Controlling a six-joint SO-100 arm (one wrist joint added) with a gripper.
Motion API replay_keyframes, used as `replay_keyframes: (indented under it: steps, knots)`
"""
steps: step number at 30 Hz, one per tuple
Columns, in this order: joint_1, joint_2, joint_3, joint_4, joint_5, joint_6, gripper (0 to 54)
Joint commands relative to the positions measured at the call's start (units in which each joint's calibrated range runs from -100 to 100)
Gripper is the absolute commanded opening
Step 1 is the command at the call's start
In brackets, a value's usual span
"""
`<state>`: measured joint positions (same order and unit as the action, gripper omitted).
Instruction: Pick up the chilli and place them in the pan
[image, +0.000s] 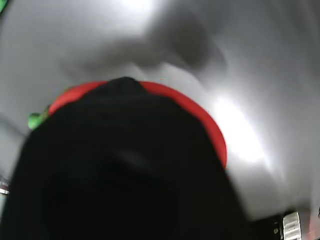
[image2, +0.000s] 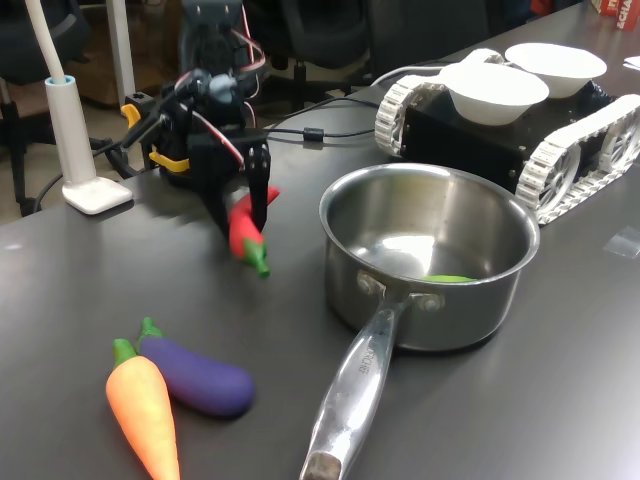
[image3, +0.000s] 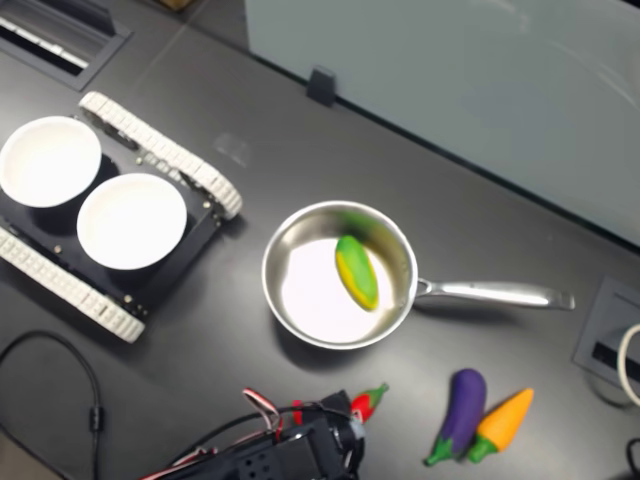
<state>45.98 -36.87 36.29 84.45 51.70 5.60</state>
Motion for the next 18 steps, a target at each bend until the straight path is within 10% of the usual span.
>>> replay_keyframes:
  steps: [1,7,18]
  knots:
    - [-1.5,-5.2,-9.0,5.2,-2.2,-3.6,0.0]
    - [0.5,-7.0,-17.8,12.7,-4.2,-9.5,0.0]
    - [-0.9,-10.1,-27.6,12.2,-18.1,-17.9,0.0]
